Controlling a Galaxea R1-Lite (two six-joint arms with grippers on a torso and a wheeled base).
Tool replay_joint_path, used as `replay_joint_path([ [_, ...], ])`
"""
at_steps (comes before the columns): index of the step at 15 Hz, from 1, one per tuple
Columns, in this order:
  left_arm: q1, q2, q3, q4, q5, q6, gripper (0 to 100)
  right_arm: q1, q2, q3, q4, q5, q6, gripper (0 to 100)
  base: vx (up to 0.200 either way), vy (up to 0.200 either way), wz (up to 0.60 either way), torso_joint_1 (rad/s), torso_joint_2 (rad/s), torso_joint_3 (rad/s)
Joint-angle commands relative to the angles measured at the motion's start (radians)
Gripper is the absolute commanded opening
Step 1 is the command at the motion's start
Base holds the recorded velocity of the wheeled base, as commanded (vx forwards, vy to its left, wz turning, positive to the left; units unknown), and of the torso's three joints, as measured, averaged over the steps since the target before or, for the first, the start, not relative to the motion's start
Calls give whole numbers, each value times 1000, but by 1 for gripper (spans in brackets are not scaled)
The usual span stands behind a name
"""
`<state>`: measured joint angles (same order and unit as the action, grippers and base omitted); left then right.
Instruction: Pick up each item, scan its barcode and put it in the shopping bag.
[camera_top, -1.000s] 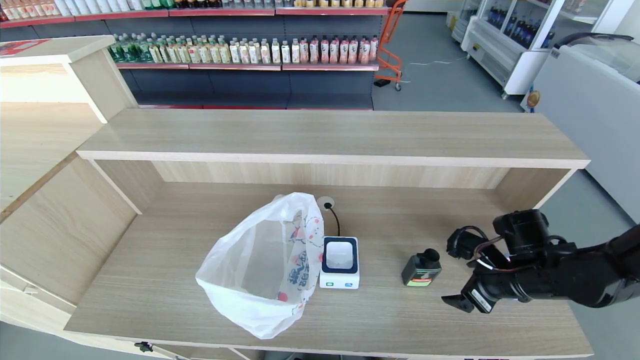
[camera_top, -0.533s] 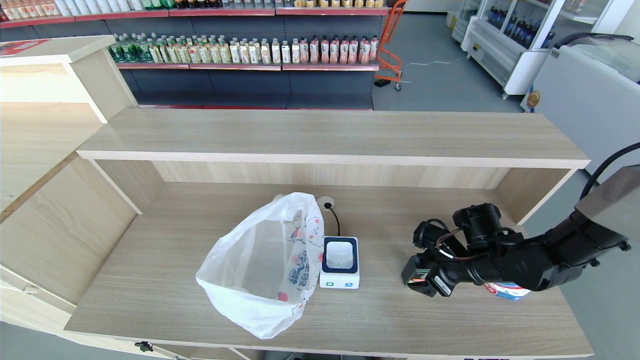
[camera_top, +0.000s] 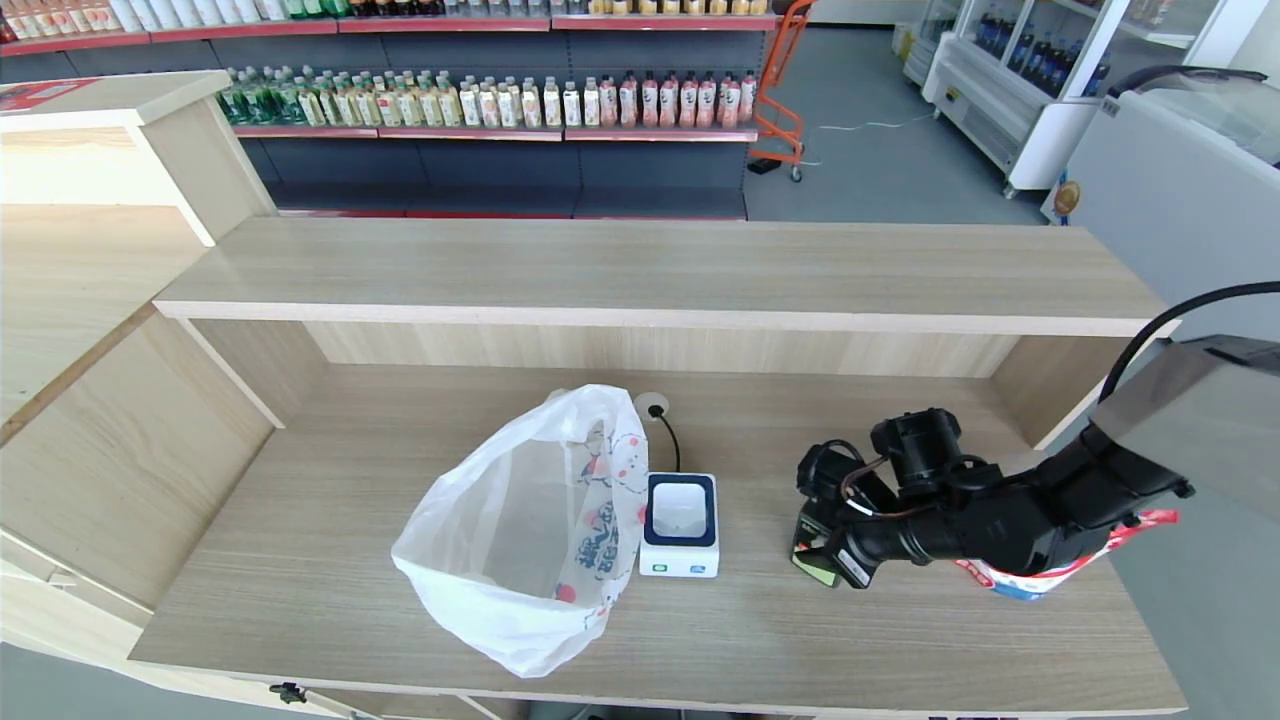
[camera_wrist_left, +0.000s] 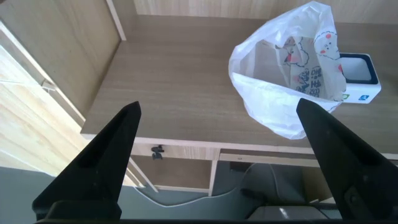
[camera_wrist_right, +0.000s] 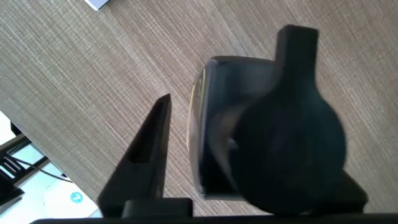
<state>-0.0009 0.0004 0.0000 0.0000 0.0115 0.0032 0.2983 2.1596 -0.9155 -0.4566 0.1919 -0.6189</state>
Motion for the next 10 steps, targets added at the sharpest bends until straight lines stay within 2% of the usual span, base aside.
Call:
replay_joint_path([
  [1, -1, 0, 0, 0, 1, 0, 100, -1, -12, 4, -2, 0, 2, 0, 0, 0, 0, 0, 0, 0],
  [3, 1, 0, 0, 0, 1, 0, 100, -5, -56, 7, -1, 1, 11, 0, 0, 0, 0, 0, 0, 0],
  [5, -1, 0, 0, 0, 1, 0, 100, -8, -133, 33, -1, 1, 94, 0, 0, 0, 0, 0, 0, 0],
  [7, 1, 0, 0, 0, 1, 0, 100, -51, -323, 116, -2, 1, 217, 0, 0, 0, 0, 0, 0, 0],
  [9, 1, 0, 0, 0, 1, 0, 100, -110, -529, 248, -2, -3, 212, 0, 0, 0, 0, 0, 0, 0],
  [10, 1, 0, 0, 0, 1, 0, 100, -133, -593, 274, -7, -5, 176, 0, 0, 0, 0, 0, 0, 0],
])
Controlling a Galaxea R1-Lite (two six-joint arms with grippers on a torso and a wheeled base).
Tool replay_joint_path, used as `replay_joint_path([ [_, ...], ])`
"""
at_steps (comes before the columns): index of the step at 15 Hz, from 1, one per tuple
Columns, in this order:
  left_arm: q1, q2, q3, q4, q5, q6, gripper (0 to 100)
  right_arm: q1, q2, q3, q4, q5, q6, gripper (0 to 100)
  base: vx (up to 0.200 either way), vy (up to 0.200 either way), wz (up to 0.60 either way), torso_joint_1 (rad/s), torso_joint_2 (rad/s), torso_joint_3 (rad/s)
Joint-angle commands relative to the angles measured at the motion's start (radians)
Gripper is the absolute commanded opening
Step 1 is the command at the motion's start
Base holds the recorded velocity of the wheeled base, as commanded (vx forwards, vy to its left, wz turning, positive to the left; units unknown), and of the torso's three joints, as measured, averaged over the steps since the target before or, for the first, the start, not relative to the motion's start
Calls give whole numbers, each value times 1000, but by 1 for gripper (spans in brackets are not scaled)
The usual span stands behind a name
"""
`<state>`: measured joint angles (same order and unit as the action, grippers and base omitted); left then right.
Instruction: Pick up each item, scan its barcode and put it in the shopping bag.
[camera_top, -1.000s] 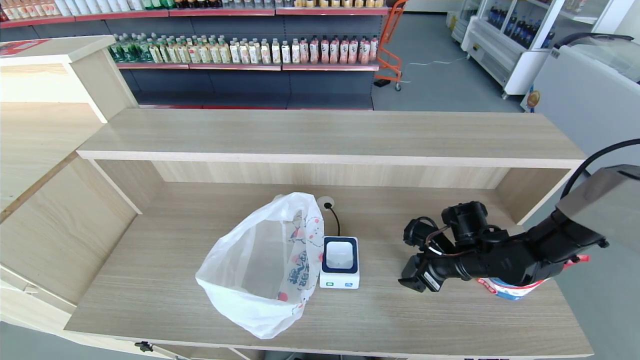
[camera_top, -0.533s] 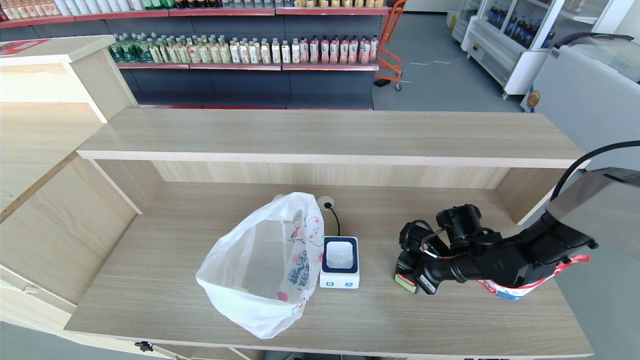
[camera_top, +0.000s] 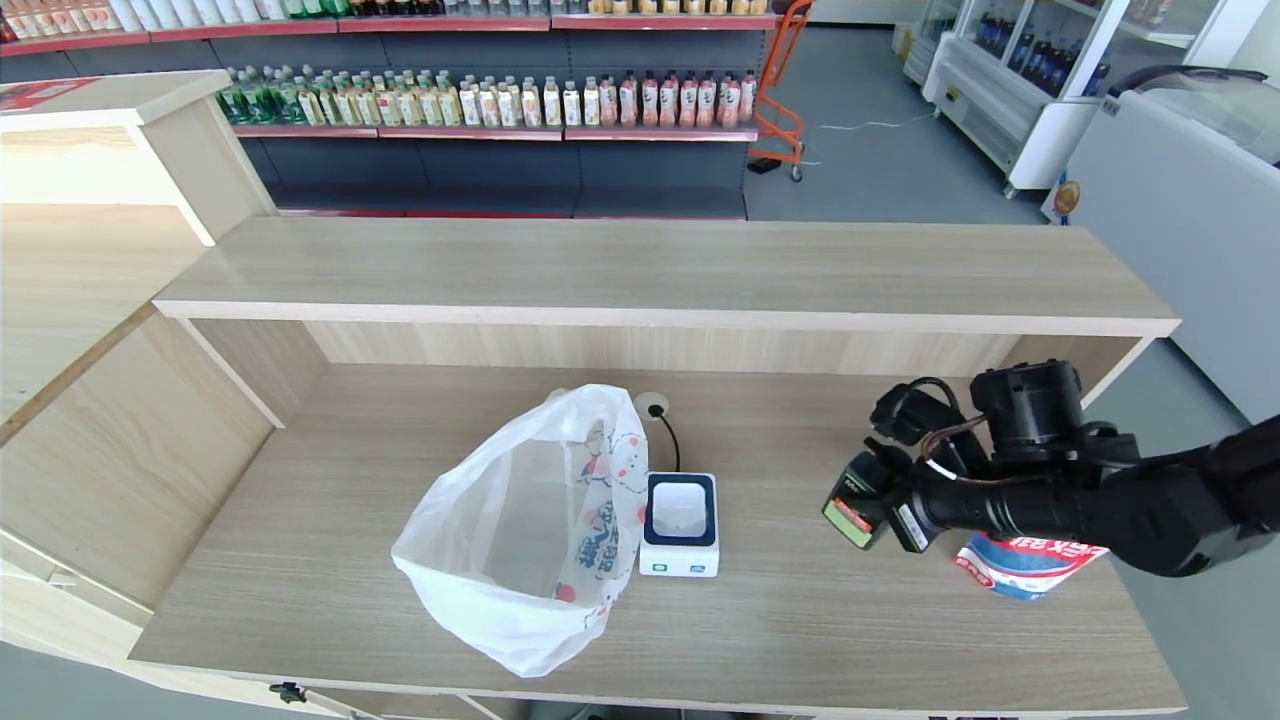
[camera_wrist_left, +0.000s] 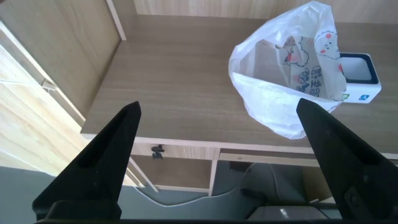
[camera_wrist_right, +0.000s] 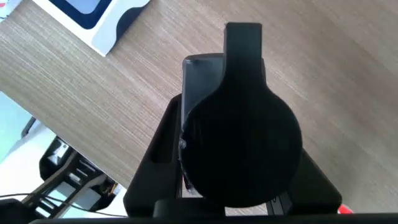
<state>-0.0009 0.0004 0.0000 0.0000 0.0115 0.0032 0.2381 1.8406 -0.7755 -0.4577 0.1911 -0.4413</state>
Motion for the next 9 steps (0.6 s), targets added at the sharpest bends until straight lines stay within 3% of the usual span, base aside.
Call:
replay_joint_path([
  [1, -1, 0, 0, 0, 1, 0, 100, -85, -299, 153, -7, -2, -30, 0, 0, 0, 0, 0, 0, 0],
  [4, -1, 0, 0, 0, 1, 0, 100, -131, -376, 372, -320, 8, -317, 0, 0, 0, 0, 0, 0, 0],
  [5, 1, 0, 0, 0, 1, 0, 100, -131, -376, 507, -527, 87, -537, 0, 0, 0, 0, 0, 0, 0],
  [7, 1, 0, 0, 0, 1, 0, 100, -122, -354, 478, -483, 396, -979, 0, 0, 0, 0, 0, 0, 0],
  [8, 1, 0, 0, 0, 1, 0, 100, -77, -325, 473, -441, 504, -1242, 0, 0, 0, 0, 0, 0, 0],
  [9, -1, 0, 0, 0, 1, 0, 100, -48, -314, 473, -420, 530, -1340, 0, 0, 0, 0, 0, 0, 0],
])
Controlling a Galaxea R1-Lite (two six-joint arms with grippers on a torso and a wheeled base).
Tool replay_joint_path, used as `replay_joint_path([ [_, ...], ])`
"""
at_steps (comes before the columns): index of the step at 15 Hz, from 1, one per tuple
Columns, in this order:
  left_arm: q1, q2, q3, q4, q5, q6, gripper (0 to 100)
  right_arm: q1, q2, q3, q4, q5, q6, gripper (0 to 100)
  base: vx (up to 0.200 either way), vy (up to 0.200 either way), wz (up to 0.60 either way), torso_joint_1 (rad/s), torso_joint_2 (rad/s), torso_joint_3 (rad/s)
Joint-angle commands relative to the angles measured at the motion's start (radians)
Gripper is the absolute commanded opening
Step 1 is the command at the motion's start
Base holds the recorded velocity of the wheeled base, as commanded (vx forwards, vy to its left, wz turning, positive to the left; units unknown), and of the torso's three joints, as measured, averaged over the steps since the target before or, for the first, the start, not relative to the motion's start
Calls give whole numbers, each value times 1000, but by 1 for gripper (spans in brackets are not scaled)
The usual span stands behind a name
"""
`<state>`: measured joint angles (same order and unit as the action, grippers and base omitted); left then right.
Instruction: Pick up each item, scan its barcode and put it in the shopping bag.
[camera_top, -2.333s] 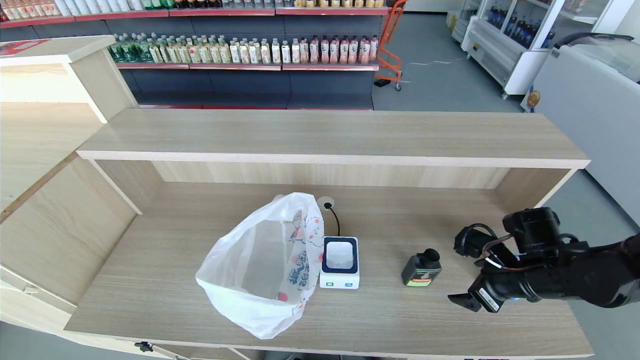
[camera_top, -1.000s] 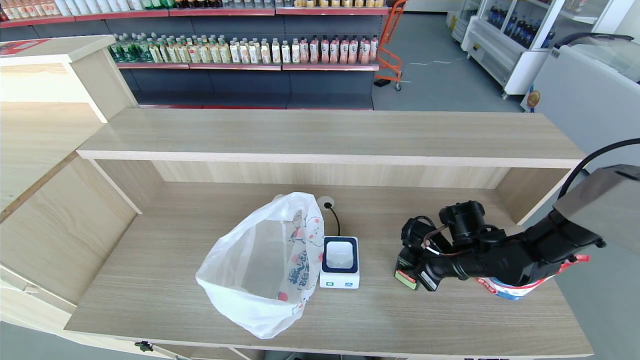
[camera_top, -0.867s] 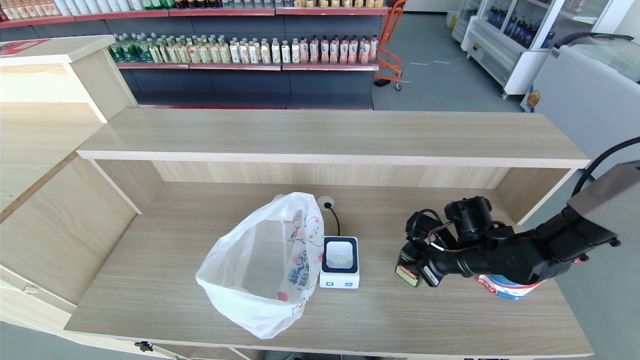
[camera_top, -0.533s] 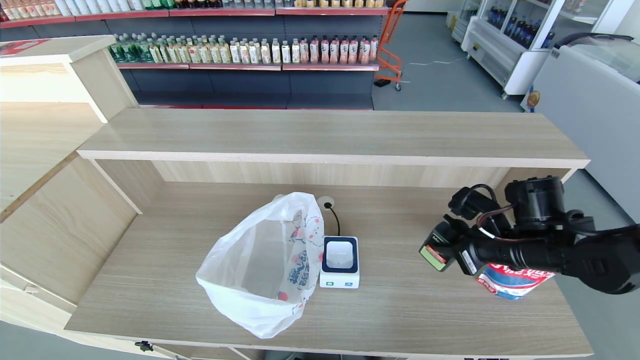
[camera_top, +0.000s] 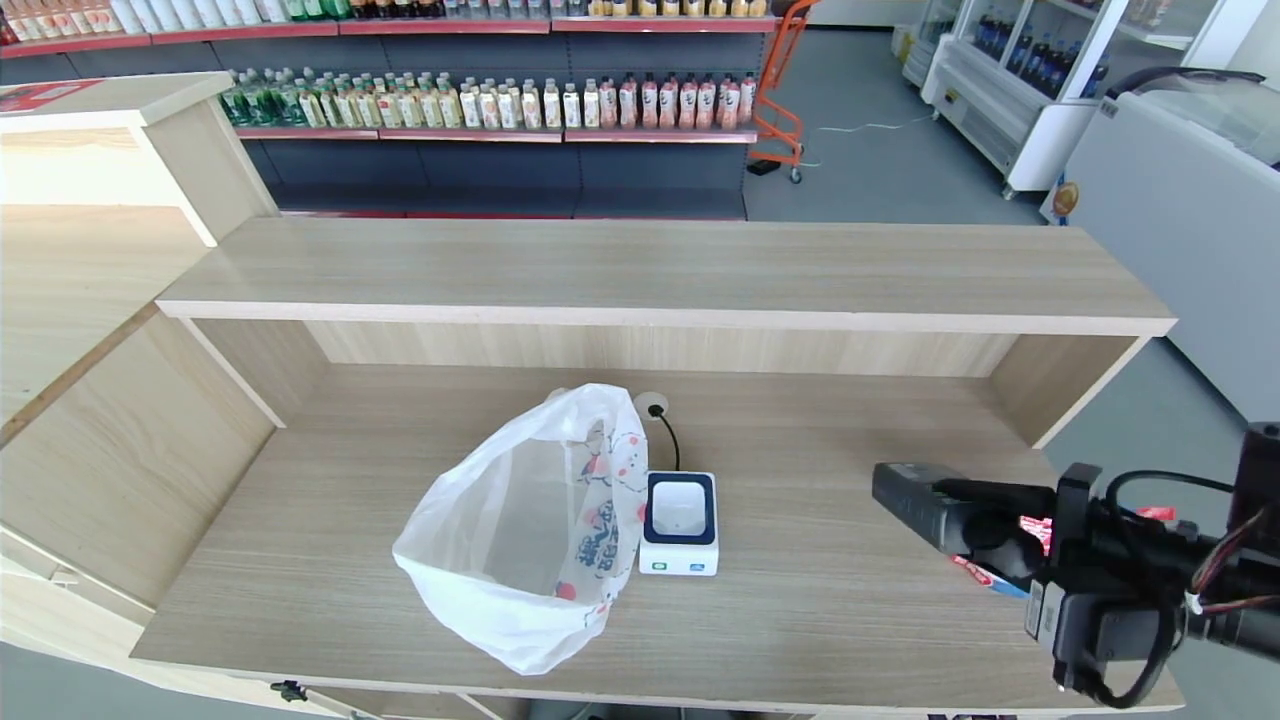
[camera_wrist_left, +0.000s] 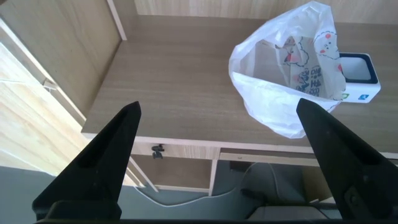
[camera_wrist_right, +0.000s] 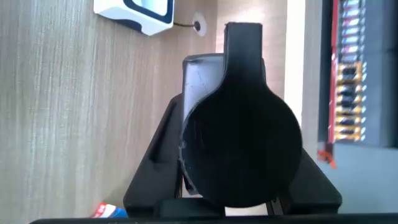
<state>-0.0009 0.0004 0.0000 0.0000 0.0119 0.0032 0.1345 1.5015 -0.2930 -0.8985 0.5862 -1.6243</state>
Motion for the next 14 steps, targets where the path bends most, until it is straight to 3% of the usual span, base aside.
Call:
replay_joint_path([
  [1, -1, 0, 0, 0, 0, 0, 100, 165, 65, -9, 78, 162, -404, 0, 0, 0, 0, 0, 0, 0],
  [3, 1, 0, 0, 0, 0, 0, 100, 286, 128, -15, 95, 165, -631, 0, 0, 0, 0, 0, 0, 0],
  [6, -1, 0, 0, 0, 0, 0, 100, 413, 157, -81, 89, 178, -755, 0, 0, 0, 0, 0, 0, 0],
  [14, -1, 0, 0, 0, 0, 0, 100, 439, 181, -199, 95, 261, -913, 0, 0, 0, 0, 0, 0, 0],
])
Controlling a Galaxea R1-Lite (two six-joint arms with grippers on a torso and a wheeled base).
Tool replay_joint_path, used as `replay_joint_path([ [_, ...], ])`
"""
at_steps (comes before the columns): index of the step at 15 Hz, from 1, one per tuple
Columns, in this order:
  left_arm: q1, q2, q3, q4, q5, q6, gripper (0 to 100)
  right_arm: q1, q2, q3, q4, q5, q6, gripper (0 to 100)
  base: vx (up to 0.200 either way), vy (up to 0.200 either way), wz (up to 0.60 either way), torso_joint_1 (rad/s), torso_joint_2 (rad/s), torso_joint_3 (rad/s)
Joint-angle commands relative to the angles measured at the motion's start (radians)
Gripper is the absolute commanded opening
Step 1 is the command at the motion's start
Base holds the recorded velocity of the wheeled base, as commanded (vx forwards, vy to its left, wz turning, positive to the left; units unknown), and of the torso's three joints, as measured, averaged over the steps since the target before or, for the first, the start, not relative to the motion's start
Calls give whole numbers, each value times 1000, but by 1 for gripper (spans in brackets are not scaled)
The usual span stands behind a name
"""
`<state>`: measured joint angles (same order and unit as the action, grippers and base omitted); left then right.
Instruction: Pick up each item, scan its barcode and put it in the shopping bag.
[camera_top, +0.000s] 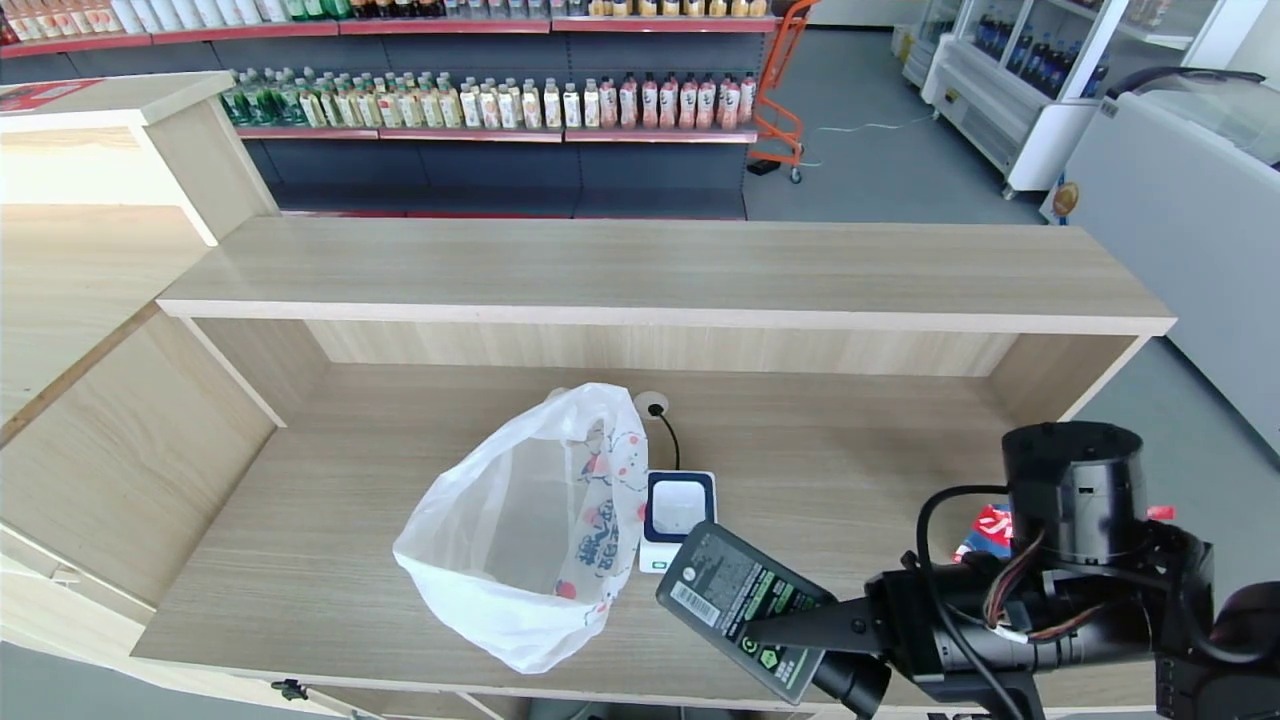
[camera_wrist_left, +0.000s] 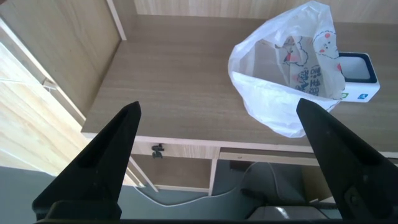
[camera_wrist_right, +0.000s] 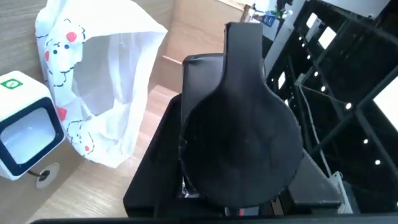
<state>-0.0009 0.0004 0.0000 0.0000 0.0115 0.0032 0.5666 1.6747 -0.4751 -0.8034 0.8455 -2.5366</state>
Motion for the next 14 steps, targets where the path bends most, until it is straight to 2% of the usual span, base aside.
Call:
replay_joint_path([
  [1, -1, 0, 0, 0, 1, 0, 100, 42, 11, -31, -2, 3, -2, 0, 0, 0, 0, 0, 0, 0],
  [4, -1, 0, 0, 0, 1, 0, 100, 78, 13, -31, -5, 1, -14, 0, 0, 0, 0, 0, 0, 0],
  [8, -1, 0, 0, 0, 1, 0, 100, 79, 31, -86, -2, 7, -8, 0, 0, 0, 0, 0, 0, 0],
  [14, 1, 0, 0, 0, 1, 0, 100, 82, 42, -82, 1, 7, -8, 0, 0, 0, 0, 0, 0, 0],
])
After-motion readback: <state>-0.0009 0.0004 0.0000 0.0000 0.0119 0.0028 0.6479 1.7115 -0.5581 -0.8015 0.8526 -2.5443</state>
